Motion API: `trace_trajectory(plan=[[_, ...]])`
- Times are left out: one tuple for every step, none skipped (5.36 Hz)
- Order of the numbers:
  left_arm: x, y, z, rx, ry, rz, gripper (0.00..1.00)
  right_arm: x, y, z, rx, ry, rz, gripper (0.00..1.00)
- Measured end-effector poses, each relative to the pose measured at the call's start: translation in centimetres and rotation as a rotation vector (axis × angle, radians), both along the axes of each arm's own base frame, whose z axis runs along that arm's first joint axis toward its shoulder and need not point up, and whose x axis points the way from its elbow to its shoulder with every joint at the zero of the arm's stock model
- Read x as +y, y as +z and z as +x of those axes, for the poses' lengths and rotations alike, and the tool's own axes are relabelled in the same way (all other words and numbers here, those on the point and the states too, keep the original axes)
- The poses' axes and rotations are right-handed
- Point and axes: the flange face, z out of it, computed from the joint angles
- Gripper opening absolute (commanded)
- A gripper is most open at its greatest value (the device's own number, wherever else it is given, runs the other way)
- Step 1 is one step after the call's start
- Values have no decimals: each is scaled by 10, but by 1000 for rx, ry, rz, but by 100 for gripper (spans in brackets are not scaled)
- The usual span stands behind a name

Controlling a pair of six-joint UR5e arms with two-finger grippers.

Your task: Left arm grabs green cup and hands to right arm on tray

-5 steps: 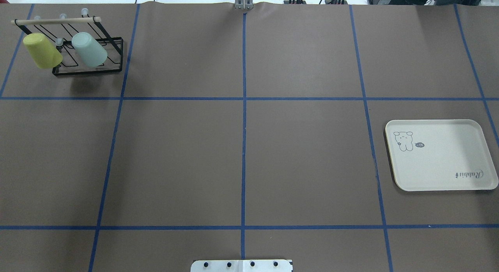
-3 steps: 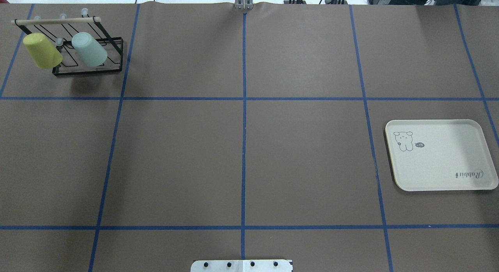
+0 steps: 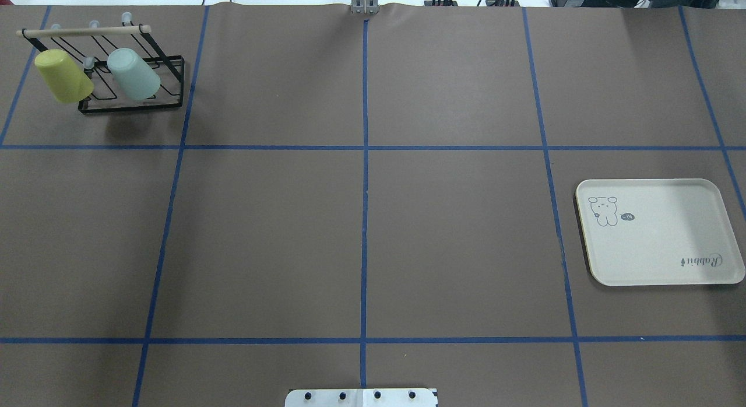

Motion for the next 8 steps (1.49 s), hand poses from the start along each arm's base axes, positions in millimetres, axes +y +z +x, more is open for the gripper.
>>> trace_trajectory(plan=[[-4,-6,0,4,-1,16,100,-6,-8,0,1,2,43,100],[-12,-13,0,6,1,55,100,-7,-10,0,-6,2,57,100],[-23,-20,1,7,4,109,100,-8,-10,-1,-17,0,60,100],[-35,-24,3,11,8,151,100,-9,-10,-2,-24,-3,71,100],[-45,-28,3,14,11,172,100,-10,-10,-3,-28,-6,94,100],[-58,-34,3,14,12,200,100,-11,-11,-6,-32,-13,127,100],[-72,-46,7,14,19,246,100,-15,-15,-12,-34,-26,158,100],[-91,-65,25,15,54,295,100,-25,-25,-24,-35,-53,194,100]])
